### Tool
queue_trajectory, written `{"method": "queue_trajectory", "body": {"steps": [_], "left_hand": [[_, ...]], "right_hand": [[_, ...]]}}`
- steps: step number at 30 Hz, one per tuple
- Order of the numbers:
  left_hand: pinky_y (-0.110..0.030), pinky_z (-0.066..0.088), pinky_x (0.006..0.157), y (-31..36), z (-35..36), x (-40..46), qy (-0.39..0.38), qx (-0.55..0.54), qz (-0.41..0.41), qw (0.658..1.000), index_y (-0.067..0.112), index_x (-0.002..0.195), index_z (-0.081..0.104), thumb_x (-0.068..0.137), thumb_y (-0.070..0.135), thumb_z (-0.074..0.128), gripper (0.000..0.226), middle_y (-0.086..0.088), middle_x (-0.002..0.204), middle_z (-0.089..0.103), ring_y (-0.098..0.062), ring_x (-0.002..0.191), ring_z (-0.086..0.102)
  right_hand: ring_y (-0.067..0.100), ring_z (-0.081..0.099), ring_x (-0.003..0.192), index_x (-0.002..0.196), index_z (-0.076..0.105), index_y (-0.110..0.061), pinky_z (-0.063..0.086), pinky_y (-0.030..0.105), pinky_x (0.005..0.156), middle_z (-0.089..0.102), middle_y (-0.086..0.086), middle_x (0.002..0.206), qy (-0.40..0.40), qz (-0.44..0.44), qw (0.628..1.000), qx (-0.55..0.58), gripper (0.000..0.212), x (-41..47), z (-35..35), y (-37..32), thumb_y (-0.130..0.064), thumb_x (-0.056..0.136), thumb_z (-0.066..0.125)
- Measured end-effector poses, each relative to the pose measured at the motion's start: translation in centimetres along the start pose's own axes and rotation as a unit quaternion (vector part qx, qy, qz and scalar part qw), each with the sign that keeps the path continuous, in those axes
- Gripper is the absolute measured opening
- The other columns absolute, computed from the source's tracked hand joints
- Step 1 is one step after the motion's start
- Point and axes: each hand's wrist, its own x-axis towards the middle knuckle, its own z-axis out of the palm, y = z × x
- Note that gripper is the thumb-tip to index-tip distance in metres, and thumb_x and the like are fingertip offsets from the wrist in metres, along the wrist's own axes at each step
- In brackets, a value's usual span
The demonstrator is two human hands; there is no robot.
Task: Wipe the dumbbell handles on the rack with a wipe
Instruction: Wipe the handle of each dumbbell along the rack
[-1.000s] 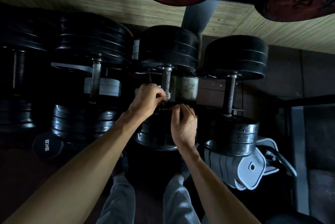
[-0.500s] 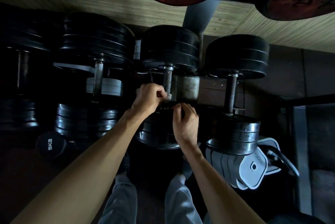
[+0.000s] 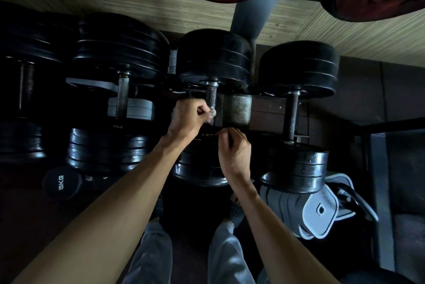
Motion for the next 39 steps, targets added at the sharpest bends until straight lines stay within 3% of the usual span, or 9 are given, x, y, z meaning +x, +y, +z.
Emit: {"method": "queue_trajectory", "body": {"steps": [3,6,9,12,14,22,27,32,39], "left_hand": [[-0.034,0.057,0.085,-0.5,0.0,-0.2,-0.085,0.037,-0.046,0.995,0.023,0.071,0.075,0.073,0.009,0.084,0.017,0.000,0.089,0.075,-0.018,0.090,0.071],[-0.021,0.049,0.088,0.3,-1.2,-0.7,-0.111,0.057,-0.063,0.990,0.027,0.080,0.079,0.072,0.026,0.087,0.012,0.005,0.101,0.073,-0.011,0.101,0.065],[-0.021,0.049,0.094,2.4,-2.4,-1.8,-0.132,0.014,-0.043,0.990,0.033,0.091,0.078,0.072,0.039,0.084,0.021,0.016,0.096,0.074,0.000,0.097,0.065],[-0.033,0.052,0.099,4.1,-2.1,-3.0,-0.153,-0.052,-0.037,0.986,0.031,0.094,0.076,0.072,0.021,0.085,0.025,0.011,0.092,0.076,-0.004,0.093,0.070],[-0.034,0.055,0.095,5.4,-1.3,-3.6,-0.140,-0.113,-0.045,0.983,0.018,0.098,0.074,0.071,0.011,0.086,0.030,0.002,0.089,0.077,-0.011,0.089,0.072],[-0.020,0.056,0.071,10.0,4.3,-5.1,-0.102,-0.212,-0.025,0.972,0.015,0.095,0.064,0.069,0.008,0.087,0.035,-0.004,0.089,0.073,-0.012,0.078,0.070],[-0.016,0.052,0.074,10.8,10.4,-6.0,-0.015,-0.154,-0.021,0.988,0.010,0.102,0.066,0.083,0.012,0.077,0.022,-0.003,0.093,0.069,-0.009,0.084,0.066],[-0.005,0.042,0.079,10.3,16.2,-6.4,0.073,-0.052,-0.010,0.996,0.010,0.100,0.066,0.095,0.019,0.064,0.011,-0.004,0.099,0.068,-0.014,0.089,0.065],[-0.044,0.048,0.090,10.5,19.2,-6.3,0.133,-0.058,-0.077,0.986,0.015,0.102,0.067,0.092,0.035,0.027,0.046,-0.004,0.102,0.064,-0.024,0.098,0.059]], "right_hand": [[0.019,0.056,0.070,0.071,0.061,-0.006,0.045,0.035,0.064,0.062,0.001,0.068,-0.010,0.011,1.000,0.007,0.026,0.1,-0.6,-0.9,-0.016,0.092,0.049],[-0.004,0.061,0.065,0.102,0.070,-0.017,0.042,0.009,0.056,0.066,-0.013,0.074,-0.051,0.088,0.992,0.080,0.014,0.5,-1.9,-1.9,-0.013,0.095,0.059],[-0.005,0.068,0.086,0.128,0.062,-0.022,0.050,0.010,0.073,0.074,-0.013,0.095,-0.102,0.091,0.978,0.159,0.033,1.1,-4.1,-1.9,-0.015,0.096,0.064],[0.000,0.071,0.095,0.111,0.069,-0.024,0.051,0.014,0.083,0.077,-0.015,0.094,-0.149,0.100,0.954,0.239,0.019,1.1,-6.4,-1.7,-0.012,0.097,0.063],[0.011,0.073,0.098,0.105,0.073,-0.009,0.053,0.022,0.086,0.078,0.000,0.097,-0.133,0.114,0.950,0.259,0.012,1.1,-7.8,-1.6,-0.009,0.095,0.066],[0.039,0.072,0.090,0.097,0.058,0.017,0.060,0.046,0.086,0.071,0.033,0.096,-0.071,0.146,0.928,0.336,0.025,1.7,-14.1,0.6,-0.002,0.089,0.072],[0.023,0.075,0.075,0.092,0.074,-0.007,0.062,0.038,0.071,0.076,0.009,0.080,0.043,0.144,0.975,0.161,0.011,5.2,-18.9,3.5,-0.011,0.084,0.080],[0.006,0.068,0.062,0.079,0.077,-0.020,0.050,0.016,0.060,0.073,-0.005,0.069,0.052,0.134,0.988,0.062,0.005,9.8,-19.0,6.3,-0.016,0.082,0.078],[-0.001,0.063,0.060,0.077,0.069,-0.024,0.046,0.010,0.058,0.071,-0.004,0.073,0.062,0.186,0.975,0.107,0.018,14.4,-15.6,8.7,-0.010,0.085,0.077]]}}
